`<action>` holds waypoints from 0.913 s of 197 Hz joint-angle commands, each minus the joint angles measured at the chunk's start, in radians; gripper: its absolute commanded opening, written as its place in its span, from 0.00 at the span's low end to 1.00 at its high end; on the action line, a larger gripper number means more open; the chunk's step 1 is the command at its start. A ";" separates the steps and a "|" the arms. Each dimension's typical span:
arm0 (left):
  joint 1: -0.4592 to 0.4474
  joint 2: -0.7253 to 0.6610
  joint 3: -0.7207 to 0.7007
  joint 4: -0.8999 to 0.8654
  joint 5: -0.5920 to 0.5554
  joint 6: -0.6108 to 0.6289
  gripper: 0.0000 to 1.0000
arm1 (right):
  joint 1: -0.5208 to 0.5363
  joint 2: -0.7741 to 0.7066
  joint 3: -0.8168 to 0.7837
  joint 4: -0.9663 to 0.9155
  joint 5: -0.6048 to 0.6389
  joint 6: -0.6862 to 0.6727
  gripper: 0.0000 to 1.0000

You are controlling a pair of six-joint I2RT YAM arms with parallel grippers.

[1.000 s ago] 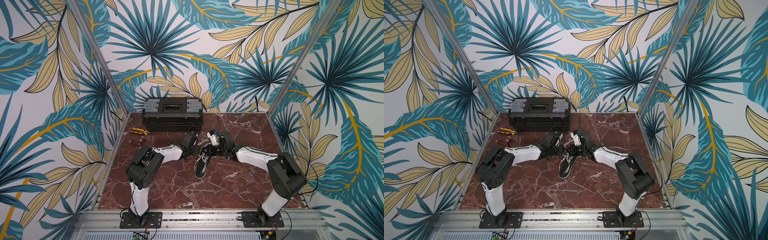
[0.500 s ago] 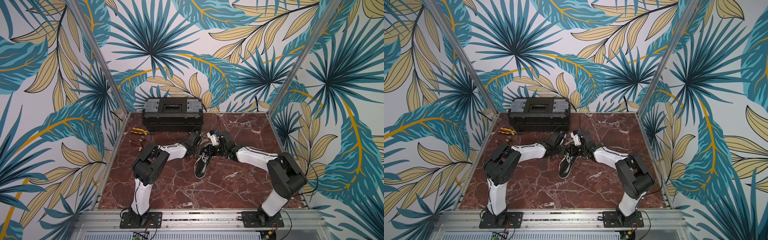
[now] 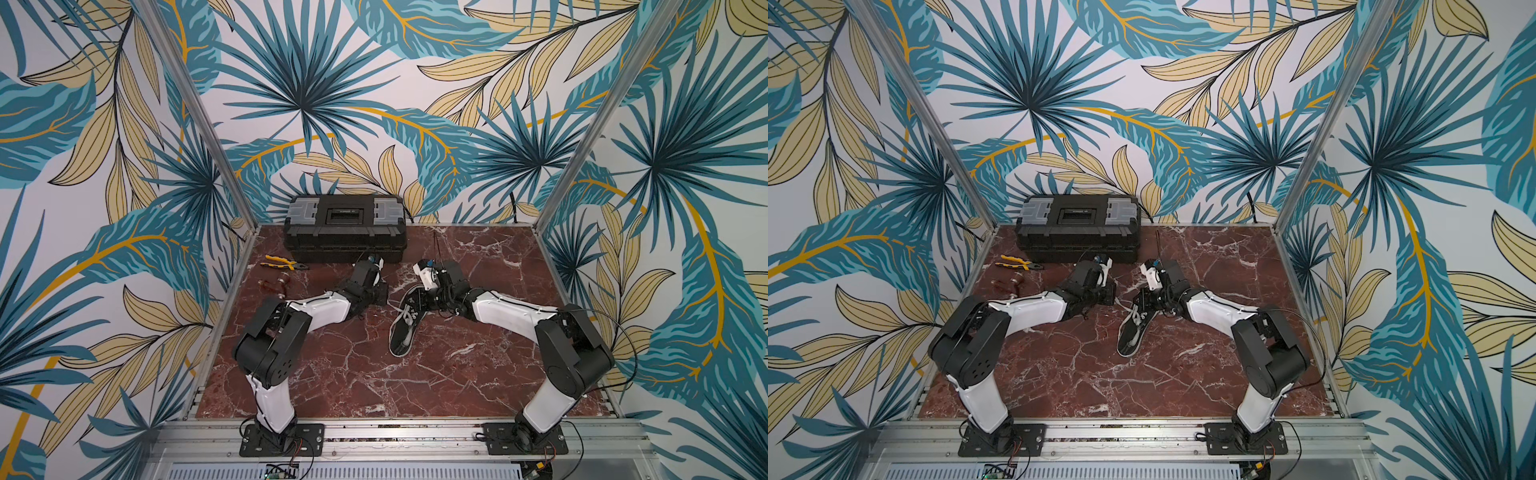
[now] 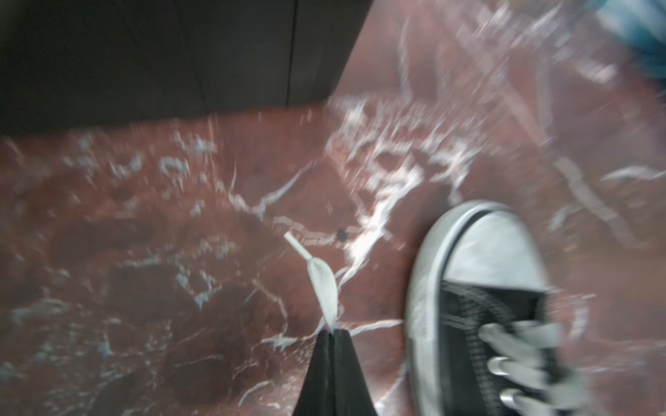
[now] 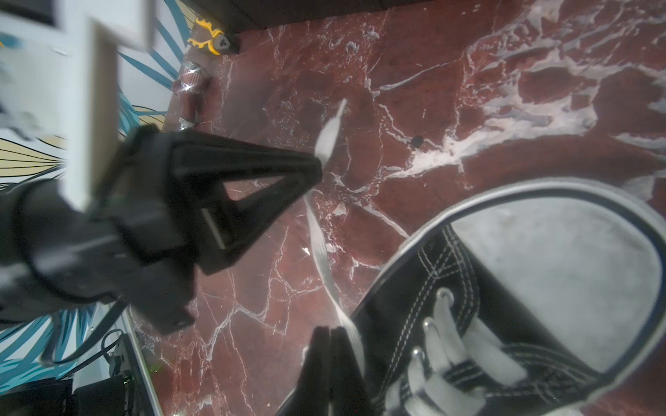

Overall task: Tie the shoes
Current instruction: Wrap the shoelace around the shoelace.

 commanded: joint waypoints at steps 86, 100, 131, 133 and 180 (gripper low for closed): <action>-0.075 -0.204 -0.202 0.148 0.061 -0.085 0.00 | -0.010 0.039 0.080 -0.052 -0.032 0.089 0.00; -0.079 -0.217 -0.215 0.151 0.059 -0.083 0.00 | -0.014 0.045 0.088 -0.065 -0.030 0.094 0.00; -0.090 -0.255 -0.248 0.167 0.044 -0.081 0.00 | -0.021 0.058 0.105 -0.086 -0.022 0.102 0.00; -0.089 -0.259 -0.249 0.165 0.041 -0.081 0.00 | -0.022 0.059 0.105 -0.088 -0.024 0.103 0.00; -0.093 -0.321 -0.281 0.151 0.007 -0.064 0.00 | -0.022 0.089 0.151 -0.129 -0.040 0.093 0.00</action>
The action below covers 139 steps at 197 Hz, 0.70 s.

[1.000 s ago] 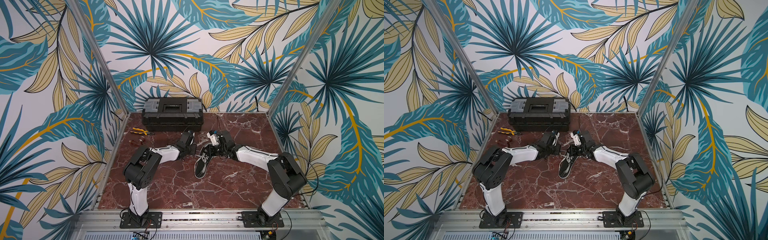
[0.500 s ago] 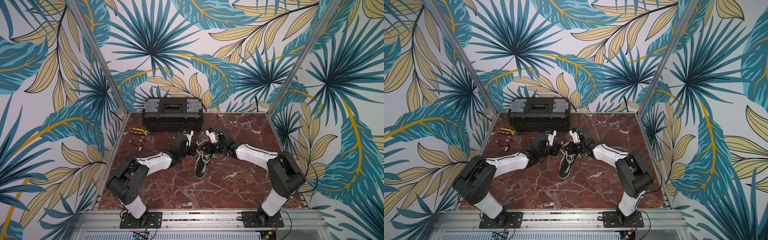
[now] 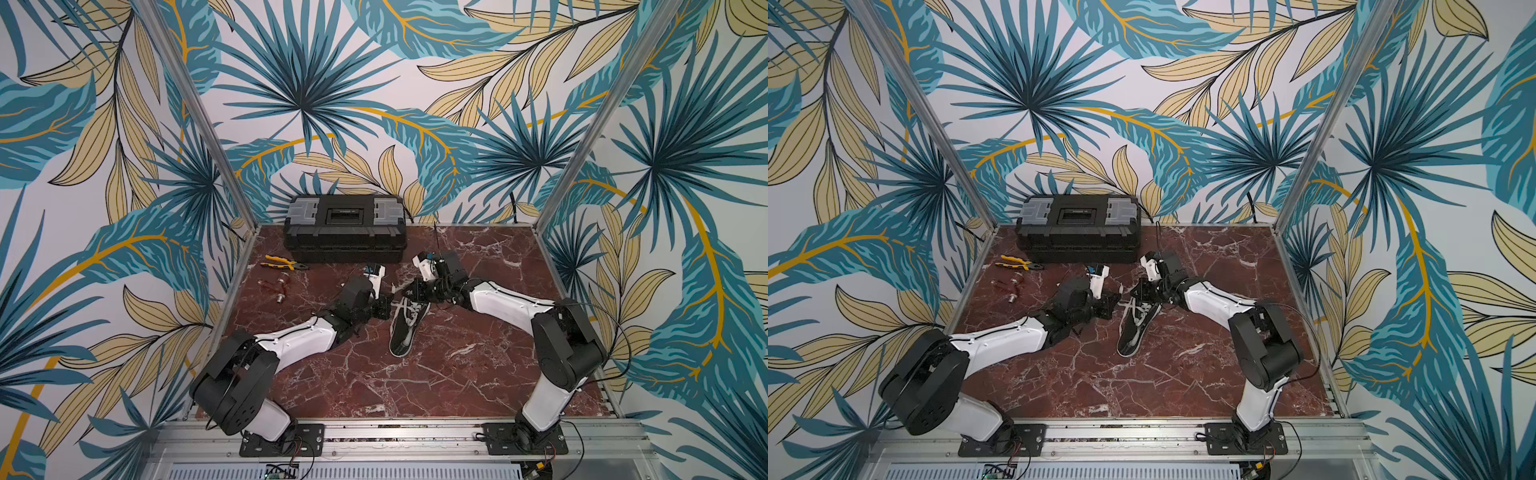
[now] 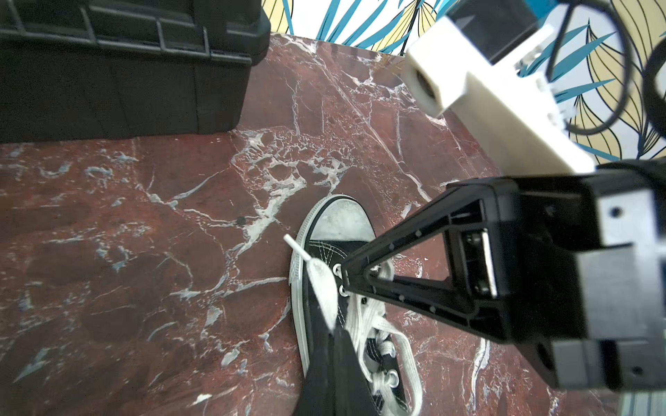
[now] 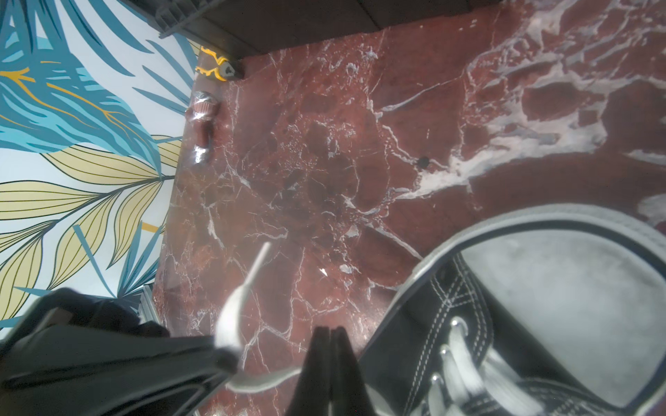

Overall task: Tie the shoes
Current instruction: Wrap the shoelace around the shoelace.

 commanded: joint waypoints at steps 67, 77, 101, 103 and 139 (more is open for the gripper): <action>-0.067 -0.007 -0.020 0.032 0.055 0.130 0.00 | -0.002 0.055 0.069 -0.079 -0.030 -0.019 0.00; -0.073 -0.004 -0.019 0.032 0.057 0.149 0.00 | -0.003 0.055 0.072 -0.086 -0.035 -0.025 0.00; -0.087 -0.002 -0.021 0.036 0.062 0.196 0.00 | -0.003 0.055 0.082 -0.104 -0.043 -0.036 0.00; -0.088 -0.003 -0.021 0.038 0.063 0.200 0.00 | -0.005 0.056 0.083 -0.105 -0.044 -0.036 0.00; -0.118 0.020 -0.027 0.063 0.104 0.277 0.00 | -0.008 0.064 0.107 -0.132 -0.074 -0.053 0.00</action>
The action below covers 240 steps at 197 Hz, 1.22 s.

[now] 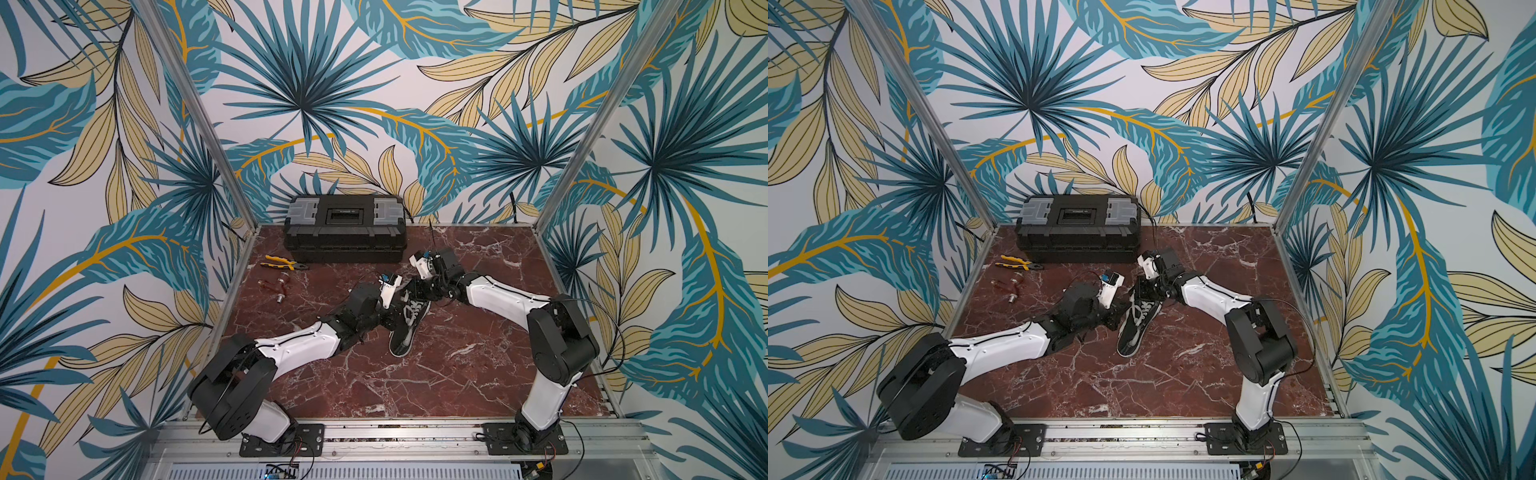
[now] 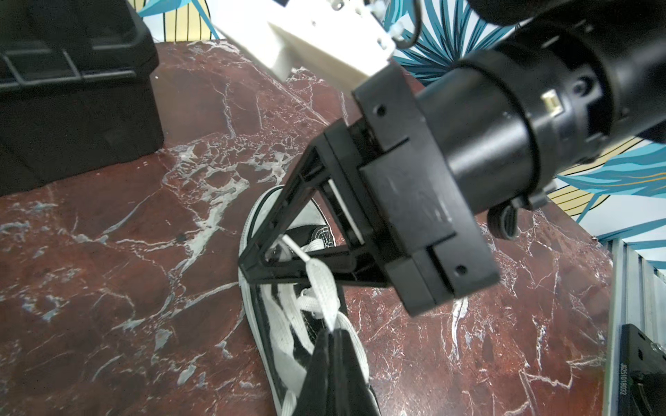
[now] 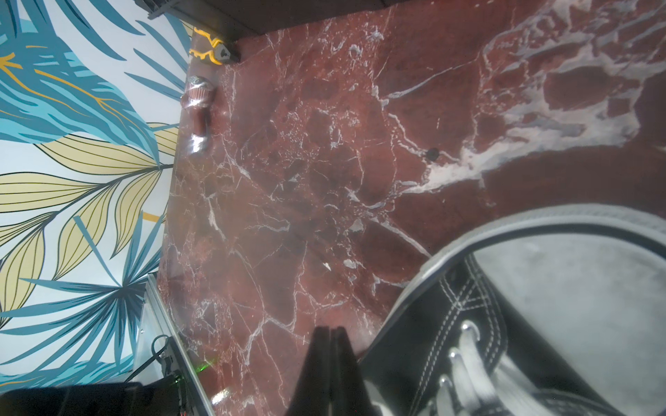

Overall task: Tie the shoes
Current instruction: Wrap the shoelace around the shoelace.

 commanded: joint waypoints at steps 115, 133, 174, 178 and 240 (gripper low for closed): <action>-0.094 0.165 0.044 0.068 0.072 0.146 0.00 | -0.012 0.057 0.067 -0.113 -0.060 -0.051 0.00; -0.106 0.167 0.054 0.068 0.076 0.149 0.00 | -0.012 0.060 0.071 -0.115 -0.060 -0.049 0.00; -0.109 0.179 0.063 0.072 0.090 0.137 0.00 | -0.011 0.061 0.073 -0.120 -0.057 -0.057 0.00; -0.109 0.178 0.063 0.075 0.092 0.136 0.00 | -0.012 0.062 0.074 -0.122 -0.056 -0.059 0.00; -0.110 0.194 0.077 0.056 0.082 0.126 0.24 | -0.011 0.060 0.079 -0.131 -0.054 -0.071 0.00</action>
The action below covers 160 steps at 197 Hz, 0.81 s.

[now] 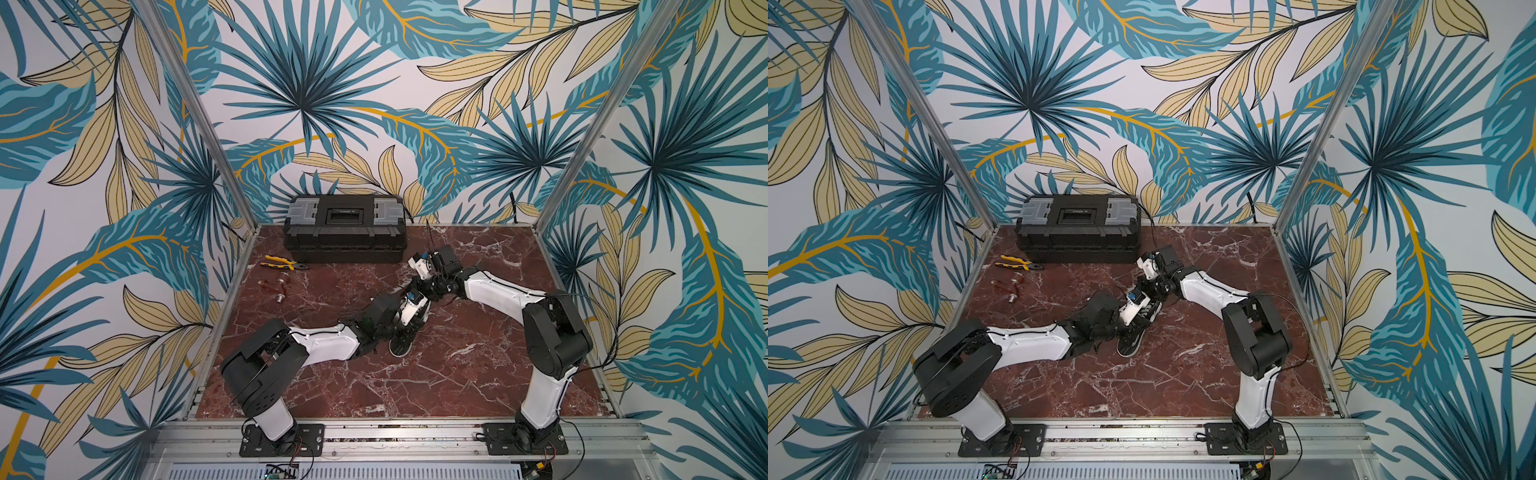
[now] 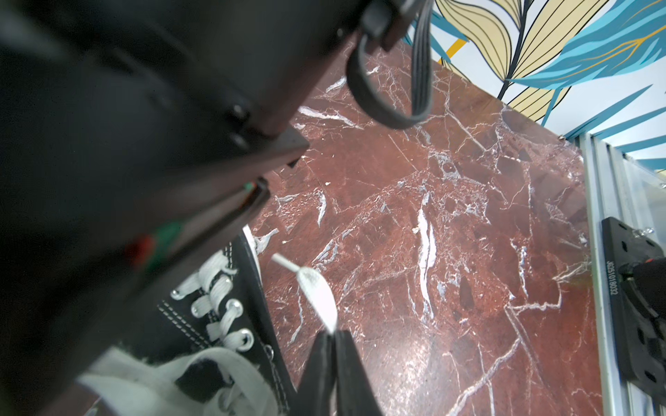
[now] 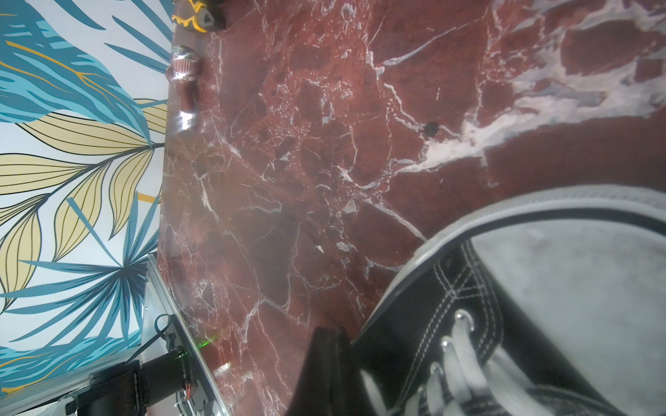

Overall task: Tie the shoes
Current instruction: Wrap the shoelace around the shoelace.

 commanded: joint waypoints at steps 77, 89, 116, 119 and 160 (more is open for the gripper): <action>0.047 -0.170 -0.030 -0.096 0.083 -0.046 0.53 | 0.005 0.002 0.013 -0.021 -0.004 -0.033 0.00; 0.085 -0.214 -0.058 -0.109 0.123 -0.059 0.56 | 0.005 0.001 0.014 -0.020 -0.006 -0.035 0.00; 0.159 -0.263 -0.098 -0.168 0.158 -0.044 0.64 | 0.005 -0.004 0.007 -0.008 -0.012 -0.038 0.00; 0.168 -0.262 -0.100 -0.172 0.157 -0.041 0.64 | 0.005 -0.006 0.005 -0.008 -0.012 -0.040 0.00; 0.258 -0.136 -0.053 -0.194 0.213 -0.022 0.67 | 0.005 -0.015 0.003 0.005 -0.027 -0.048 0.00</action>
